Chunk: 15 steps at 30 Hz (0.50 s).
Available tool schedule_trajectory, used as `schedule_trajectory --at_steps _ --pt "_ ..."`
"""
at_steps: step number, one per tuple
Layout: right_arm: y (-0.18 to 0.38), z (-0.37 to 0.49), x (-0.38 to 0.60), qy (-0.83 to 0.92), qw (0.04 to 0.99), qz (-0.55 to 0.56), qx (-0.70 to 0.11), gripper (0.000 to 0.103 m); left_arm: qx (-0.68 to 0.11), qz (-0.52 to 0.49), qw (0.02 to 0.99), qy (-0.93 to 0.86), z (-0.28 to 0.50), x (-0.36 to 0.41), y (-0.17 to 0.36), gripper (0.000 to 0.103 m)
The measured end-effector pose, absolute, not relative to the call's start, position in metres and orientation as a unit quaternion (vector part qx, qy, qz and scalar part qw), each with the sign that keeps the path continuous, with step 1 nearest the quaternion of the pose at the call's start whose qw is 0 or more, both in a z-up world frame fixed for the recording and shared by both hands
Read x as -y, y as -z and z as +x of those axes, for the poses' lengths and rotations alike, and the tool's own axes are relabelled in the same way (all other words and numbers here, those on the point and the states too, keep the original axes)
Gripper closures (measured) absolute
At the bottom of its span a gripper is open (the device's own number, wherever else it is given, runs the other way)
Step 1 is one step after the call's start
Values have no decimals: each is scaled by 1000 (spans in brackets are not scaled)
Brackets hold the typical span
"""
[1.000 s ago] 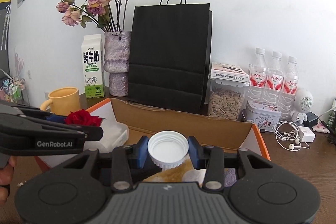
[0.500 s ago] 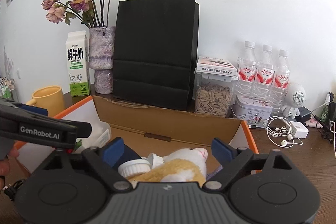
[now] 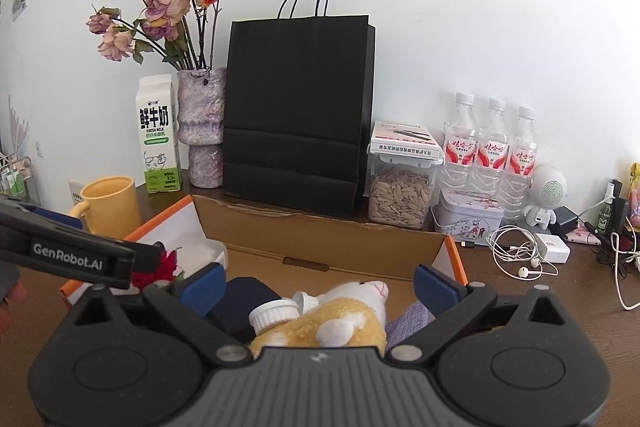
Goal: Organize objects
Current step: 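Carry the cap and rose into the box and open both grippers, then withdraw both grippers from the box toward the cable and beige block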
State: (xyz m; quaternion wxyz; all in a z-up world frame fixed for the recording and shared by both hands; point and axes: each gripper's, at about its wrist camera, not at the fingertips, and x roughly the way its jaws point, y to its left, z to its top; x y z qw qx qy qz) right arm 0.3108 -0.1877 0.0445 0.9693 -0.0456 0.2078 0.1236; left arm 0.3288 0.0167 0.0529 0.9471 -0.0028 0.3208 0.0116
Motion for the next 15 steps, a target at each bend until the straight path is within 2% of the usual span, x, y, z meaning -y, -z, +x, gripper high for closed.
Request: schedule_trajectory --at_steps 15 --pt "-57 232 179 -137 959 -57 -242 0 -342 18 939 -10 247 -28 -61 0"
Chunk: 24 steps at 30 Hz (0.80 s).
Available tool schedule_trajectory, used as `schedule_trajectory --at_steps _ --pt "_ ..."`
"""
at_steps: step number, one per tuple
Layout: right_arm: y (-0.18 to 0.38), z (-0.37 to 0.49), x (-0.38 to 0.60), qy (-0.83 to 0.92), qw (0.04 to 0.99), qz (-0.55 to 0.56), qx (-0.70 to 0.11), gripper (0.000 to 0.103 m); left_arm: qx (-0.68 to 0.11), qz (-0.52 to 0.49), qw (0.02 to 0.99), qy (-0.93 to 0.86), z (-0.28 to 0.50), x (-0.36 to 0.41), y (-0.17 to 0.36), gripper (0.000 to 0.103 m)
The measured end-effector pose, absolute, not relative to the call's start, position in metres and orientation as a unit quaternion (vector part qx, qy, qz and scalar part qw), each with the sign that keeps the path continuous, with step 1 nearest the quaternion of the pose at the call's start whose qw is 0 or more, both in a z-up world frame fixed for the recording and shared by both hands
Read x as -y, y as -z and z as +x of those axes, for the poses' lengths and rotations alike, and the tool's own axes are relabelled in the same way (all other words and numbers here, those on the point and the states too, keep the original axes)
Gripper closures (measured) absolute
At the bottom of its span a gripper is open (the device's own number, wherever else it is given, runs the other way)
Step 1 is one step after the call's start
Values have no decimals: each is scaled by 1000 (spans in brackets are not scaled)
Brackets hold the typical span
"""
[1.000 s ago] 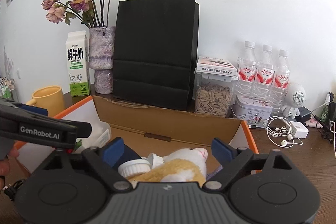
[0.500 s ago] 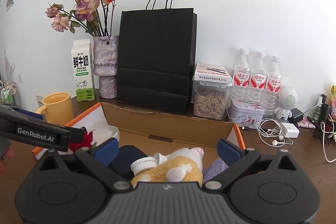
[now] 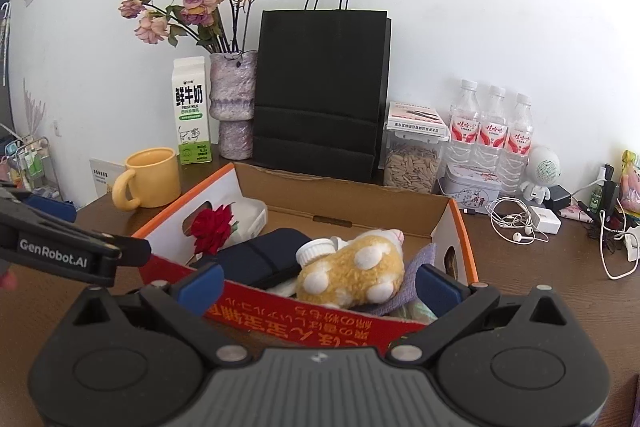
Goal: Organize objects
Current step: 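Withdraw both grippers from the box toward the cable and beige block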
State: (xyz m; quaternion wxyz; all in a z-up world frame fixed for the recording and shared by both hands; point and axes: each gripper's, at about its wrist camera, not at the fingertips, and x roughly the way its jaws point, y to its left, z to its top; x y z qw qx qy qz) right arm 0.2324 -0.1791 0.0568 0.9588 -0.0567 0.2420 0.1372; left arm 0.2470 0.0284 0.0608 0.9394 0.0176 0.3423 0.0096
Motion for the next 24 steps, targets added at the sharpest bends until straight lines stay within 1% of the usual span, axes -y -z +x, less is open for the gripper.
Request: schedule_trajectory --at_steps 13,24 --pt "-47 182 162 -150 948 -84 -268 0 -365 25 930 -22 195 -56 -44 0" --pt "-22 146 170 -143 939 -93 -300 0 -389 28 921 -20 157 -66 -18 0"
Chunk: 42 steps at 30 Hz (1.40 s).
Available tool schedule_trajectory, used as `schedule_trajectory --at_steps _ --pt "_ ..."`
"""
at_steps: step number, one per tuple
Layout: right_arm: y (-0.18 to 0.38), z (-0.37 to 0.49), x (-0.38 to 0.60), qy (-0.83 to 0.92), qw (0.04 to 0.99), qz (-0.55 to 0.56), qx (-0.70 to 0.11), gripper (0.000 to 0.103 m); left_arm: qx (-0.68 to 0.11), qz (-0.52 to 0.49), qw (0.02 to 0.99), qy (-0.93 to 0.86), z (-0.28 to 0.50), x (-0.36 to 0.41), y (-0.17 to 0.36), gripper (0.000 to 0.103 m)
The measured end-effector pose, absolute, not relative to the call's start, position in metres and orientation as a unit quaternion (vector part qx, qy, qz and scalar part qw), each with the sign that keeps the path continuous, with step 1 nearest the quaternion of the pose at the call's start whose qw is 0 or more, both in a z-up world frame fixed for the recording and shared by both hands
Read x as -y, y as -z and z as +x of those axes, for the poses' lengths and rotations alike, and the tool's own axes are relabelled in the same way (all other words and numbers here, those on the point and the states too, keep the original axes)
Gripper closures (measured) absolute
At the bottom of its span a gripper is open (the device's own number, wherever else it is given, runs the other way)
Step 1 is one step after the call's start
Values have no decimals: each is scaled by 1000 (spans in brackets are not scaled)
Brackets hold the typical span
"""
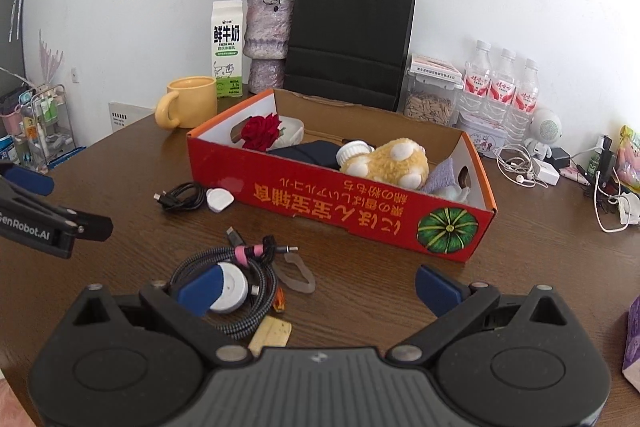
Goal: Organize objects
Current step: 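Withdraw both grippers from the box toward the cable and beige block, then grasp the small beige block with the right gripper while the left gripper grasps the black cable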
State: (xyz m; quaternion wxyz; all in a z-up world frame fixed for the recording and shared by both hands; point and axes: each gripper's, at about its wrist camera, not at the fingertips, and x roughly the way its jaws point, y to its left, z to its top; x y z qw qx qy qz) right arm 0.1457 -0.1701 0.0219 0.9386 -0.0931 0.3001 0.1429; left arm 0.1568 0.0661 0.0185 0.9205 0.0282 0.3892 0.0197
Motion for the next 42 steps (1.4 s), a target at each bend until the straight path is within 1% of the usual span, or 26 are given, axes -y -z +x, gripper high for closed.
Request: schedule_trajectory --at_steps 4,8,17,22,23,25,26,27,28,29,42 --pt "-5 135 176 -139 933 -95 -318 1 -401 18 916 -18 147 -72 -7 0" --pt "11 130 181 -140 926 -95 -338 3 -408 18 913 -16 143 -74 1 0" --pt "23 137 176 -148 922 -85 -346 15 -409 10 912 -17 150 -76 5 0" --pt "29 145 169 -162 918 -85 -353 26 -413 11 911 -16 159 -76 8 0" --pt "31 147 168 -162 917 -86 -355 32 -414 10 910 -16 160 -76 9 0" --pt "32 150 169 -171 916 -77 -354 38 -415 9 910 -16 164 -77 11 0" --pt "32 152 170 -175 916 -72 -354 47 -416 9 909 -16 166 -77 11 0" --pt "31 152 171 -180 916 -70 -353 62 -416 8 909 -16 168 -77 12 0" --pt "31 153 172 -184 916 -67 -351 70 -416 7 909 -16 170 -78 12 0" --pt "31 154 173 -186 916 -65 -350 83 -417 6 909 -16 172 -78 12 0" --pt "26 176 199 -153 929 -50 -333 83 -419 1 908 -17 204 -75 15 0"
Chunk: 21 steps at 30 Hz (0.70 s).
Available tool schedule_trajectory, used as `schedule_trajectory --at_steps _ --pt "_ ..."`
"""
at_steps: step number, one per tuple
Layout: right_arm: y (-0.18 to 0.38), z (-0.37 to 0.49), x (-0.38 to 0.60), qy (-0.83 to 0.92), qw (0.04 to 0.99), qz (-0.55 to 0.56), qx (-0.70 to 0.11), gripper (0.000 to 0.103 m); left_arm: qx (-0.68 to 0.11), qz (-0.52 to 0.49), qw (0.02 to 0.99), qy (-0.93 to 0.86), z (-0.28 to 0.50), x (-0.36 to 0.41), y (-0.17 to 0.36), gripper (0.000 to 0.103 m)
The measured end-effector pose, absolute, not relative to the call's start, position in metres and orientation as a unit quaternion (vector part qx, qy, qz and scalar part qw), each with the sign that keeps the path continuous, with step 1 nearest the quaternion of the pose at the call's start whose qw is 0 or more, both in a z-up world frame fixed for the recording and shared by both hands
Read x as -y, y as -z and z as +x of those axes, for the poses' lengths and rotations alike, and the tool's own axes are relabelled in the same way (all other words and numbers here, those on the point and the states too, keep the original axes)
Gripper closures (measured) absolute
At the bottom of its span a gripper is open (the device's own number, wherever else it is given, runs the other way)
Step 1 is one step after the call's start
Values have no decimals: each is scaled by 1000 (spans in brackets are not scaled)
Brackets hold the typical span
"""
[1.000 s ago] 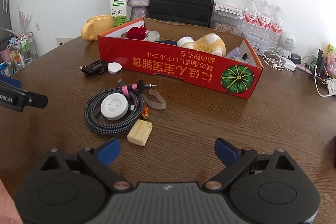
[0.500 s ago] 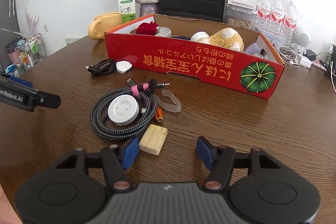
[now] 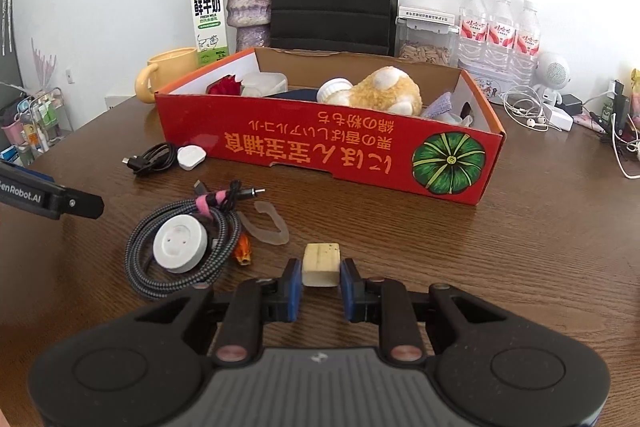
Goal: Organize objects
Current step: 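Grasp the small beige block with the right gripper while the left gripper grasps the black cable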
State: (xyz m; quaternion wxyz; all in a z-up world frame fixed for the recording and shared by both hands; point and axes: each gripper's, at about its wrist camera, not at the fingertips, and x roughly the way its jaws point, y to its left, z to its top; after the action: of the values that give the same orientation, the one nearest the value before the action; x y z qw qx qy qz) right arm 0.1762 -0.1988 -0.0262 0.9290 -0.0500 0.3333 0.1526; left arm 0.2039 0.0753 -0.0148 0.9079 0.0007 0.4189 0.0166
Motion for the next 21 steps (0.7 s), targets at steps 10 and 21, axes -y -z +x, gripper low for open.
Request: schedule_trajectory --at_steps 10,21 --pt "25 200 203 -147 934 -43 -322 83 -419 -6 908 -23 240 -73 19 0" --pt "25 222 203 -150 936 -40 -315 83 -417 -13 908 -25 279 -69 33 0"
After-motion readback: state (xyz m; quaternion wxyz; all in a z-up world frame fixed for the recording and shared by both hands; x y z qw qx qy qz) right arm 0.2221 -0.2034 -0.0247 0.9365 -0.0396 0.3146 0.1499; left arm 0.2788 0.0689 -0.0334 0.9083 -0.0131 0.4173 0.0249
